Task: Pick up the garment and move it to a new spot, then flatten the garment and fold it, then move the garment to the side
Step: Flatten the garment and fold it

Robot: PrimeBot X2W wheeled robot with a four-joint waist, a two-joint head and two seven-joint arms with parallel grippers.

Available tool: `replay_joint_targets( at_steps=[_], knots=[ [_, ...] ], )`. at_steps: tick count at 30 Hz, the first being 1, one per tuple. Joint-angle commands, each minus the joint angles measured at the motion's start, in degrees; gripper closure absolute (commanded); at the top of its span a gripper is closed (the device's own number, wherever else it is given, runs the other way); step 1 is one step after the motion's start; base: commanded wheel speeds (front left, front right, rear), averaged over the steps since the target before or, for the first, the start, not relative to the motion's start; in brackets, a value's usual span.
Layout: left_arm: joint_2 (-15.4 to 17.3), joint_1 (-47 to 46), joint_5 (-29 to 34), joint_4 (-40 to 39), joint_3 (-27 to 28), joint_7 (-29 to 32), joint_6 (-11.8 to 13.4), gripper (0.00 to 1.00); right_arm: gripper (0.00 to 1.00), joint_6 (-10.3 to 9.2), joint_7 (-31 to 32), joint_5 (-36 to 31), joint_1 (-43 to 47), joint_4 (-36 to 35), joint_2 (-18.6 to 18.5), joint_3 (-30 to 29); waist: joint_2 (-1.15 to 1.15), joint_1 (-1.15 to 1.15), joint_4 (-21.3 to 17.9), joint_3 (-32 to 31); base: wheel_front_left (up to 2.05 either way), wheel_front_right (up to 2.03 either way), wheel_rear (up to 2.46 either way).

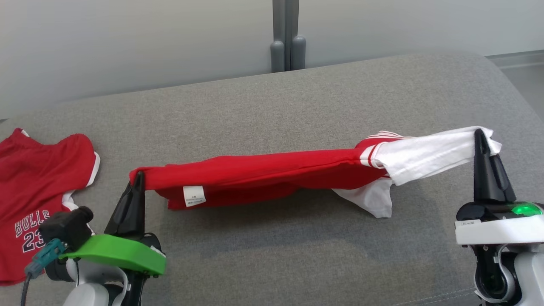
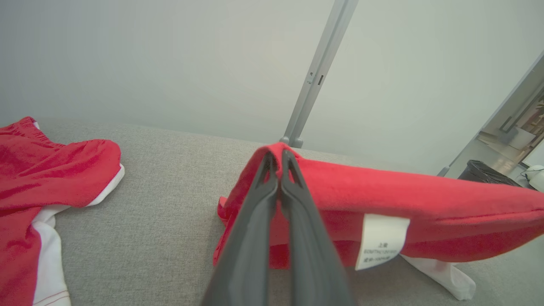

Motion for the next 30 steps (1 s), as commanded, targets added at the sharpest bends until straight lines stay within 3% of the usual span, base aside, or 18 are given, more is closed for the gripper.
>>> replay_joint_targets(
  at_steps=[1,8,14,20,23,30],
  knots=[
    [0.87,1.62,0.72,-2.58,0.42,0.37,1.08,1.00,1.00,0.01,-0.34,-0.45,0.71,-1.71,-0.30,-0.82,0.00,0.00,0.38,-0.52,0.00,0.00,0.00],
    [2.19,8.47,1.12,-16.20,1.36,3.89,6.00,1.00,1.00,0.00,1.42,-1.89,4.07,-10.65,0.35,-4.61,0.00,0.00,1.36,-1.33,0.00,0.00,0.00],
    [2.97,9.74,0.71,-20.35,0.97,6.15,7.10,1.00,1.00,0.01,4.06,-1.65,4.80,-14.05,0.94,-5.34,0.00,0.00,1.68,-1.37,0.00,0.00,0.00],
    [3.47,5.88,-0.20,-19.09,0.63,7.40,5.69,1.00,1.00,0.01,6.12,-0.97,1.18,-13.80,-0.67,-2.95,0.00,0.00,1.14,0.97,0.00,0.00,0.00],
    [4.09,1.55,-1.37,-16.69,0.44,8.93,3.75,1.00,1.00,0.01,7.39,0.75,-3.41,-12.43,-1.99,-0.84,0.00,0.00,0.76,3.86,0.00,0.00,0.00],
    [7.76,-18.37,-0.82,-5.37,0.03,14.16,-1.47,1.00,1.00,0.01,9.64,5.06,-21.67,-5.00,-8.84,4.64,0.00,0.00,-0.16,13.97,0.00,0.00,0.00]
  ],
)
